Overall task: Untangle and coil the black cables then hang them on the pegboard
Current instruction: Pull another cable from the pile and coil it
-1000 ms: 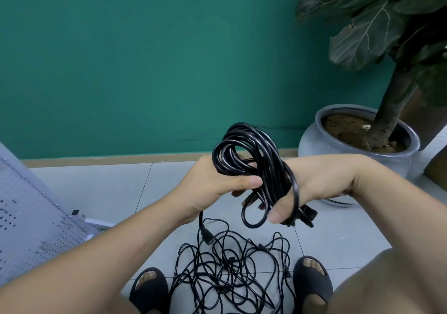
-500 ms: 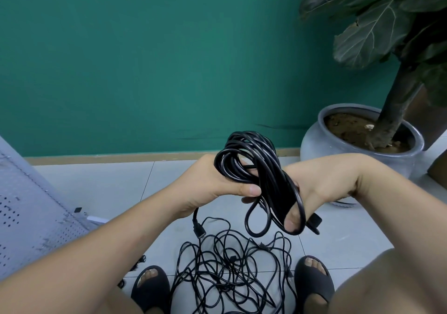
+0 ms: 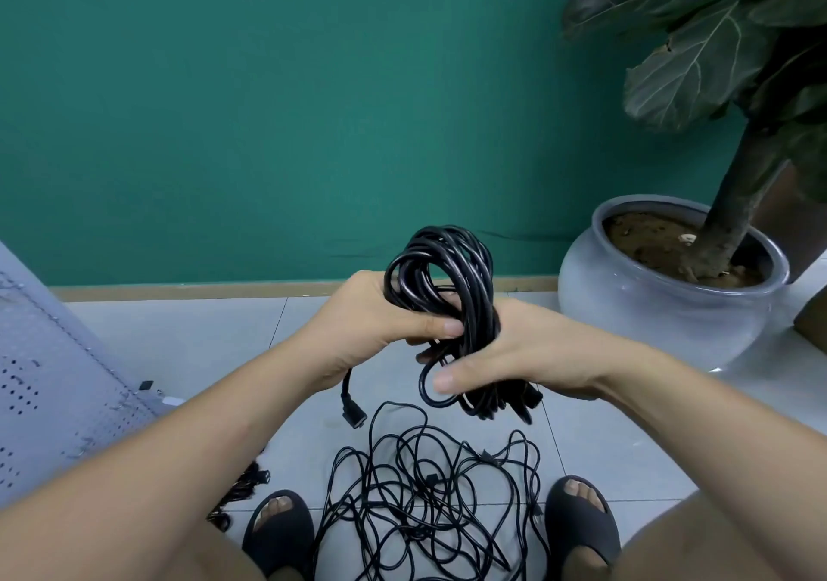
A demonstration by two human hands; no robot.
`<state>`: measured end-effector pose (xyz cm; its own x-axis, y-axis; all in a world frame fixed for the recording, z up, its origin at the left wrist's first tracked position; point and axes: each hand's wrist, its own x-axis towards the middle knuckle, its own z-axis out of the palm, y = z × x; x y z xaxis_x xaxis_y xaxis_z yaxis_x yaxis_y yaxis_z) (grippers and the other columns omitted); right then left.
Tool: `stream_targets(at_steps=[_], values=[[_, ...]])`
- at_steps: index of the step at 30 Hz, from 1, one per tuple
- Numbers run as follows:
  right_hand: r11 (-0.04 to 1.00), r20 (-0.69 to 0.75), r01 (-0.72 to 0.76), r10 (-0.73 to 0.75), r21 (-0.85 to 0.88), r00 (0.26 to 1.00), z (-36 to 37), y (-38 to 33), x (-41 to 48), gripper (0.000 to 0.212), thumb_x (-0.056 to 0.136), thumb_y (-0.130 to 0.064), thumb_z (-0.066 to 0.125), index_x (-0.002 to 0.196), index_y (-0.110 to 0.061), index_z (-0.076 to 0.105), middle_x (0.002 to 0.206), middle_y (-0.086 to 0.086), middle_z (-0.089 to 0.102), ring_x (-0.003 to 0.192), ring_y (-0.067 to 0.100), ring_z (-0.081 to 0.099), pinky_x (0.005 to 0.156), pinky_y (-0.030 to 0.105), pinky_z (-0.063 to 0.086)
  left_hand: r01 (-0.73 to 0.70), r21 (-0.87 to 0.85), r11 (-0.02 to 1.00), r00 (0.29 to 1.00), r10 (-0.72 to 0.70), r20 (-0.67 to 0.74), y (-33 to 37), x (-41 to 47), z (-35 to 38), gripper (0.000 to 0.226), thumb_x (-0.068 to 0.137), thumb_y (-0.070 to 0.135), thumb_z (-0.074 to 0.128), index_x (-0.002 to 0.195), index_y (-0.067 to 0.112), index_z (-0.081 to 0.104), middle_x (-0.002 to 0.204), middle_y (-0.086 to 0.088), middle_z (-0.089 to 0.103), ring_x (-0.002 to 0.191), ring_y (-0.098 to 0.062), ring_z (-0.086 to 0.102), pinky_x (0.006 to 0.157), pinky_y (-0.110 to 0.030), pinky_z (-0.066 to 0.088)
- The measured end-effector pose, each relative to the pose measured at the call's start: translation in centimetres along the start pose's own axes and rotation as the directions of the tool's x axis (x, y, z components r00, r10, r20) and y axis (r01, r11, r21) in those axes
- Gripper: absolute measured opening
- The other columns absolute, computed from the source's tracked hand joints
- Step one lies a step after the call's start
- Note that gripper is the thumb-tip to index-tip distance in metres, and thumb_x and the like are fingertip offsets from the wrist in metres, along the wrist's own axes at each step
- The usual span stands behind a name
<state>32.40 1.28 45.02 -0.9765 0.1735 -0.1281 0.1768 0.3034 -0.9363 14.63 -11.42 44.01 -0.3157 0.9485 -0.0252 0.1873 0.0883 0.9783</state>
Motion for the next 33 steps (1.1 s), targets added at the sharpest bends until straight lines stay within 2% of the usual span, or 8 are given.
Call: stream_targets(at_steps=[7,15,18,21,24,26,29,33], values=[[0.996,-0.333,0.086,-0.076,0.017,0.940,1.7,0.5,1.9,0.031,0.082,-0.014,0.084,0.111,-0.007,0.075,0.104,0.019,0.076,0.092,0.023,0.071,0.090,0.054,0.057,-0.062,0.029,0.998,0.980,0.067,-0.189,0.5,0.0,1.0,0.018,0.079,0.018,0.094,0.095,0.018,0.085,0.095,0.001,0.083,0.087,-0.010,0.077,0.074,-0.024,0.057],[1.000,-0.360,0.001,0.006,0.019,0.933,2.0,0.2,2.2,0.025,0.087,0.000,0.071,0.080,0.003,0.046,0.070,0.007,0.046,0.064,0.019,0.046,0.063,0.039,0.039,-0.038,0.352,0.935,0.999,0.030,0.027,0.8,0.3,-1.6,0.021,0.093,0.048,0.080,0.111,0.037,0.080,0.107,0.021,0.079,0.106,0.002,0.071,0.098,-0.027,0.056],[1.000,-0.418,-0.029,0.024,-0.006,0.908,0.8,-0.1,1.9,0.020,0.088,0.001,0.071,0.079,0.002,0.053,0.070,0.004,0.050,0.062,0.017,0.050,0.060,0.030,0.045,-0.122,0.650,0.750,0.992,0.099,0.072,-0.2,1.0,-2.6,0.028,0.100,0.060,0.062,0.122,0.044,0.070,0.088,0.013,0.069,0.086,-0.003,0.063,0.083,-0.032,0.053],[0.997,-0.516,-0.033,0.066,0.074,0.854,-0.7,-0.1,1.8,0.020,0.087,0.001,0.074,0.089,0.013,0.059,0.073,0.011,0.058,0.064,0.022,0.066,0.062,0.035,0.056,-0.159,0.884,0.441,0.985,0.137,0.108,-1.1,1.4,-1.9,0.038,0.111,0.050,0.042,0.145,0.038,0.056,0.102,0.006,0.069,0.102,-0.023,0.066,0.083,-0.040,0.052],[0.991,-0.593,-0.109,0.044,-0.074,0.804,-1.6,0.5,2.2,0.024,0.076,-0.014,0.075,0.079,0.002,0.058,0.067,0.006,0.057,0.064,0.020,0.059,0.062,0.047,0.052,-0.137,0.936,0.324,0.989,0.097,0.112,-0.8,0.9,0.4,0.034,0.115,0.046,0.034,0.121,0.024,0.059,0.108,-0.004,0.073,0.098,-0.034,0.065,0.076,-0.041,0.050],[0.962,-0.620,-0.182,0.018,-0.202,0.784,-1.9,1.0,2.3,0.024,0.072,-0.022,0.073,0.072,-0.008,0.054,0.060,-0.004,0.053,0.060,0.015,0.047,0.059,0.037,0.043,-0.122,0.962,0.243,0.993,0.024,0.120,-0.4,0.2,2.0,0.033,0.116,0.044,0.031,0.099,0.020,0.046,0.091,-0.006,0.063,0.081,-0.034,0.055,0.068,-0.040,0.041],[0.889,-0.625,-0.230,-0.077,-0.396,0.777,-2.3,1.1,2.3,0.029,0.078,-0.017,0.074,0.072,-0.020,0.046,0.056,-0.009,0.049,0.052,0.010,0.037,0.046,0.020,0.032,-0.159,0.977,0.142,0.987,0.020,0.157,0.1,-1.2,3.0,0.031,0.117,0.041,0.028,0.096,0.020,0.035,0.079,0.000,0.045,0.074,-0.033,0.047,0.067,-0.039,0.037],[0.788,-0.543,-0.206,-0.186,-0.580,0.819,-2.4,1.7,2.8,0.025,0.084,-0.014,0.066,0.092,-0.021,0.044,0.069,0.001,0.058,0.057,0.018,0.051,0.045,0.023,0.039,-0.221,0.968,0.121,0.975,-0.008,0.224,1.0,-2.5,3.4,0.029,0.117,0.038,0.030,0.095,0.020,0.033,0.075,0.002,0.040,0.069,-0.030,0.045,0.062,-0.039,0.034]])
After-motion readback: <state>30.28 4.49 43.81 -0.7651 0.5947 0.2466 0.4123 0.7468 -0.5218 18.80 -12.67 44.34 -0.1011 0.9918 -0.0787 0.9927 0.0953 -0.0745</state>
